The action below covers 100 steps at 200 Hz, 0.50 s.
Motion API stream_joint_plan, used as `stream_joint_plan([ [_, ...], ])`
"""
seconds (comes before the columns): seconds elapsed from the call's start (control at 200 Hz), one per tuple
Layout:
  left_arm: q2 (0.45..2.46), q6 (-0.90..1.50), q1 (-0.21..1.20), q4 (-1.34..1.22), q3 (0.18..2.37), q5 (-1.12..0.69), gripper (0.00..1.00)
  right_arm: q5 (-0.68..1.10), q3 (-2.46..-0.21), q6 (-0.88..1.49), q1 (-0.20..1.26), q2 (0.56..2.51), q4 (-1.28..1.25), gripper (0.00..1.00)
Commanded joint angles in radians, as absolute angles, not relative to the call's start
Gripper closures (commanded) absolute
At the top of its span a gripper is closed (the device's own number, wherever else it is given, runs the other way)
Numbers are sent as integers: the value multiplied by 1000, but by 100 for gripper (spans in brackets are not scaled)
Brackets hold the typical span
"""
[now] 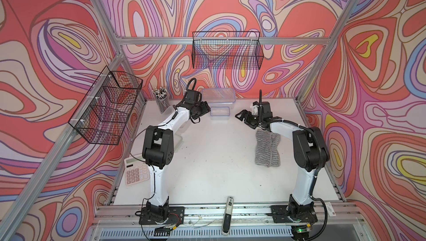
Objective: Wipe the insides of the lunch boxes
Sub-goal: Place the lunch box at the center of the board, then move the lunch box to the center of the board.
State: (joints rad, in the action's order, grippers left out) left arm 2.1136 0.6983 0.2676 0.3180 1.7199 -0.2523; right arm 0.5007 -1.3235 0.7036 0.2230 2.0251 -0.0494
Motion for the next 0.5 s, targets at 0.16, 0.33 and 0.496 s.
stream_joint_plan([
  [0.16, 2229, 713, 263, 95, 1751, -280, 23, 623, -1445, 966, 219, 2260, -519, 15],
  [0.33, 2289, 765, 263, 14, 1753, -277, 22, 611, -1520, 1004, 219, 2354, -551, 17],
  [0.496, 2329, 799, 262, 10, 1782, -261, 22, 610, -1572, 1035, 220, 2411, -561, 22],
])
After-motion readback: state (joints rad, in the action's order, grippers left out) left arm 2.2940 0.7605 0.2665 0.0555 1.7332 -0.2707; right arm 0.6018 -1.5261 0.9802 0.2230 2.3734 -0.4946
